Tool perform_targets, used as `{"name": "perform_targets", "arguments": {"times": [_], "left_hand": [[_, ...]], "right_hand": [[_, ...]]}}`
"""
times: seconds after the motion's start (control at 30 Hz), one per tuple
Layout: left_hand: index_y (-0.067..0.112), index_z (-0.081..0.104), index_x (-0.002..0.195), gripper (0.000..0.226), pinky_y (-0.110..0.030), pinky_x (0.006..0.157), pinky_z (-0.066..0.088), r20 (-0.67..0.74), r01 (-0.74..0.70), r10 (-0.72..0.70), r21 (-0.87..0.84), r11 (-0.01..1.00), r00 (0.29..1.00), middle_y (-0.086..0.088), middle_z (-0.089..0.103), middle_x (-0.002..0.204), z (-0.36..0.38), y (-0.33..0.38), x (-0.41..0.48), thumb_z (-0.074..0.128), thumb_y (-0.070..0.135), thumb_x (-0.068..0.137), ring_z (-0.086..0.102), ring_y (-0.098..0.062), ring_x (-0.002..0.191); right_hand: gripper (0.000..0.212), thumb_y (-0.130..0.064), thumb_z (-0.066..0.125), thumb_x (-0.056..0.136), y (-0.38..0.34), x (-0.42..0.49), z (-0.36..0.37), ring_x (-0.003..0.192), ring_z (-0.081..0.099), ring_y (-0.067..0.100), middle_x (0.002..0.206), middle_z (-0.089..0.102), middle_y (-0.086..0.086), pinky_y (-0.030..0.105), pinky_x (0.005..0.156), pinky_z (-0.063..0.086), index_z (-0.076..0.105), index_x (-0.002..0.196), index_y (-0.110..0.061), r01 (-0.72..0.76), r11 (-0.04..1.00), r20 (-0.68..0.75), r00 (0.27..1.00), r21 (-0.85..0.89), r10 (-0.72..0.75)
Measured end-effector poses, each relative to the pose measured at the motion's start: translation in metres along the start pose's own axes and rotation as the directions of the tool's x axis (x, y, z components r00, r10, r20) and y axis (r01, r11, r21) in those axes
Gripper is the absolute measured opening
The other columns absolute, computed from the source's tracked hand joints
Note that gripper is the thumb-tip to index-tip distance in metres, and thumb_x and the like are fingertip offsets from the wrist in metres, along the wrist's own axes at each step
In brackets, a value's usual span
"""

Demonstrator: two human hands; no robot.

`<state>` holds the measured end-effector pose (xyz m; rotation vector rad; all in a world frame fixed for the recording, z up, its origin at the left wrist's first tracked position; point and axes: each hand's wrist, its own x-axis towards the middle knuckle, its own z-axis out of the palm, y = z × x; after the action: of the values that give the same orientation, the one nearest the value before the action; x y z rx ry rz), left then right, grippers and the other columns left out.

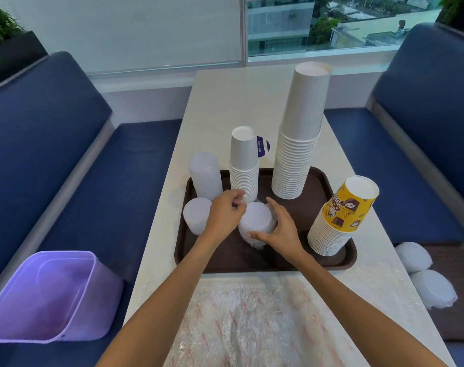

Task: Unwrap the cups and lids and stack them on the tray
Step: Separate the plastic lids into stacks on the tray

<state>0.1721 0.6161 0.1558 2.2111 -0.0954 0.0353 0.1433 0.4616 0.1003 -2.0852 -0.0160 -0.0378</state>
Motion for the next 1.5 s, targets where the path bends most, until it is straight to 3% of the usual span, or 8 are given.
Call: {"name": "perform_targets", "arguments": {"times": [0.27,0.53,0.7,0.87,1.1,1.27,1.4,1.5], "left_hand": [[0.008,0.056,0.128,0.040,-0.030,0.096,0.045,0.188,-0.017,-0.028,0.230,0.973,0.982,-0.010,0.057,0.126,0.012,-0.006,0.010,0.063,0.019,0.090,0.055,-0.021,0.112],[0.009,0.049,0.132,0.047,-0.029,0.094,0.041,0.299,0.050,-0.149,0.316,0.947,0.943,-0.010,0.054,0.130,0.014,-0.005,0.018,0.063,0.026,0.090,0.051,-0.023,0.116],[0.008,0.051,0.129,0.045,-0.029,0.091,0.041,0.316,0.073,-0.180,0.321,0.944,0.932,-0.010,0.056,0.128,0.014,-0.005,0.021,0.064,0.027,0.089,0.053,-0.023,0.113],[0.007,0.053,0.124,0.041,-0.028,0.088,0.042,0.303,0.063,-0.173,0.339,0.939,0.937,-0.011,0.057,0.122,0.015,-0.001,0.021,0.064,0.026,0.089,0.054,-0.022,0.109],[0.009,0.053,0.121,0.041,-0.027,0.086,0.042,0.253,0.039,-0.138,0.359,0.932,0.958,-0.010,0.053,0.120,0.015,0.001,0.019,0.067,0.028,0.086,0.052,-0.021,0.106],[0.011,0.053,0.116,0.030,-0.026,0.087,0.043,0.229,0.095,-0.156,0.260,0.961,0.961,-0.008,0.057,0.119,0.014,0.002,0.019,0.063,0.022,0.090,0.054,-0.020,0.107],[0.009,0.055,0.114,0.024,-0.029,0.087,0.046,0.200,0.199,-0.207,0.058,0.978,0.958,-0.011,0.061,0.112,0.003,0.001,0.019,0.060,0.017,0.092,0.058,-0.022,0.104],[0.006,0.058,0.110,0.022,-0.024,0.073,0.047,0.101,0.272,-0.260,-0.141,0.952,0.960,-0.011,0.063,0.106,-0.016,-0.004,0.019,0.061,0.013,0.090,0.059,-0.021,0.096]], "right_hand": [[0.084,-0.021,0.085,0.068,0.010,-0.003,0.006,0.125,0.046,0.018,0.140,0.048,0.004,0.034,0.105,0.040,0.041,0.139,-0.014,-0.043,0.996,0.035,0.999,0.079,0.041],[0.084,-0.018,0.084,0.069,0.020,0.000,0.008,0.124,0.048,0.020,0.137,0.052,0.004,0.027,0.100,0.040,0.040,0.141,-0.015,-0.088,0.994,0.127,0.989,0.071,0.078],[0.094,-0.021,0.085,0.068,0.016,-0.001,0.006,0.128,0.043,0.018,0.142,0.044,0.001,0.032,0.105,0.039,0.032,0.144,-0.018,-0.105,0.990,0.138,0.986,0.099,0.091],[0.082,-0.023,0.086,0.068,0.011,0.000,0.006,0.122,0.048,0.016,0.135,0.052,0.003,0.040,0.106,0.043,0.042,0.137,-0.016,-0.063,0.992,0.079,0.995,0.110,0.054],[0.081,-0.023,0.085,0.069,0.010,0.000,0.004,0.118,0.047,0.012,0.134,0.053,0.002,0.031,0.101,0.044,0.042,0.137,-0.016,-0.055,0.992,0.099,0.994,0.117,0.043],[0.082,-0.023,0.086,0.067,0.010,0.000,0.004,0.119,0.049,0.013,0.133,0.053,0.001,0.033,0.101,0.046,0.043,0.137,-0.018,-0.068,0.988,0.103,0.993,0.139,0.053],[0.083,-0.024,0.086,0.067,0.009,0.001,0.003,0.120,0.049,0.016,0.132,0.054,0.002,0.031,0.099,0.045,0.043,0.137,-0.016,-0.061,0.992,0.106,0.993,0.114,0.049],[0.082,-0.025,0.085,0.068,0.009,0.002,0.001,0.121,0.048,0.017,0.134,0.052,0.002,0.034,0.102,0.043,0.042,0.137,-0.016,-0.051,0.996,0.114,0.993,0.072,0.043]]}}
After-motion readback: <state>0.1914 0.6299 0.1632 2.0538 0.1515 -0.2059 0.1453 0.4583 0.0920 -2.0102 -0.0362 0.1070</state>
